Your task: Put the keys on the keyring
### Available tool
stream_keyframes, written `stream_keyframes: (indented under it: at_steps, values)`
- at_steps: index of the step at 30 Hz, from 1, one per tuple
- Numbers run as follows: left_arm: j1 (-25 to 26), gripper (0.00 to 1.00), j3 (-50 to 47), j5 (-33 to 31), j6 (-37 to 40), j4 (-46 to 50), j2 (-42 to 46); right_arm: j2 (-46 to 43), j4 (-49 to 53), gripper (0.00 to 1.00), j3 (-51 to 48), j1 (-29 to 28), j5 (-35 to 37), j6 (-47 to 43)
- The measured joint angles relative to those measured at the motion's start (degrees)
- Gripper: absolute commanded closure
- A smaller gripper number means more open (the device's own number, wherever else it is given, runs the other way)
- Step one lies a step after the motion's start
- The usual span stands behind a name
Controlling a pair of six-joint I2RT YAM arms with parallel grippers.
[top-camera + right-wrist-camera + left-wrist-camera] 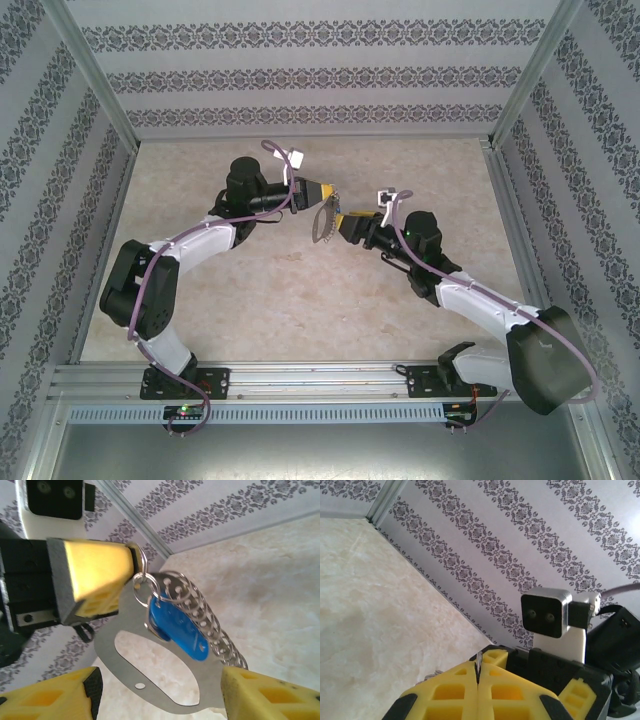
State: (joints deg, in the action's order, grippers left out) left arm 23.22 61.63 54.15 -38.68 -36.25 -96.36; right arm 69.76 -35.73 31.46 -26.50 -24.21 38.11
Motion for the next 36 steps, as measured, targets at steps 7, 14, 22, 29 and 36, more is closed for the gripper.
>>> stream_keyframes:
  at_steps: [7,14,22,29,36]
  values:
    - [0.42,1.0,-1.16,-2.97,-1.25,-0.46,0.92,0.26,1.81,0.38,0.07,-0.31,3.56,-4.04]
    - [1.22,1.0,-1.16,-3.87,-1.27,-0.44,1.27,2.08,2.8,0.39,2.67,-0.66,3.72,-5.79]
    - [1.86,1.0,-1.16,-4.24,-1.25,-0.42,1.27,4.59,2.97,0.52,6.62,-1.16,3.76,-7.39]
    - [2.23,1.0,-1.16,-4.98,-1.22,-0.42,1.27,6.88,3.43,0.92,7.91,-1.53,2.51,-8.61]
    - [2.23,1.0,-1.16,-5.33,-1.05,-0.39,1.27,6.21,3.37,1.0,7.23,-1.53,2.1,-9.55]
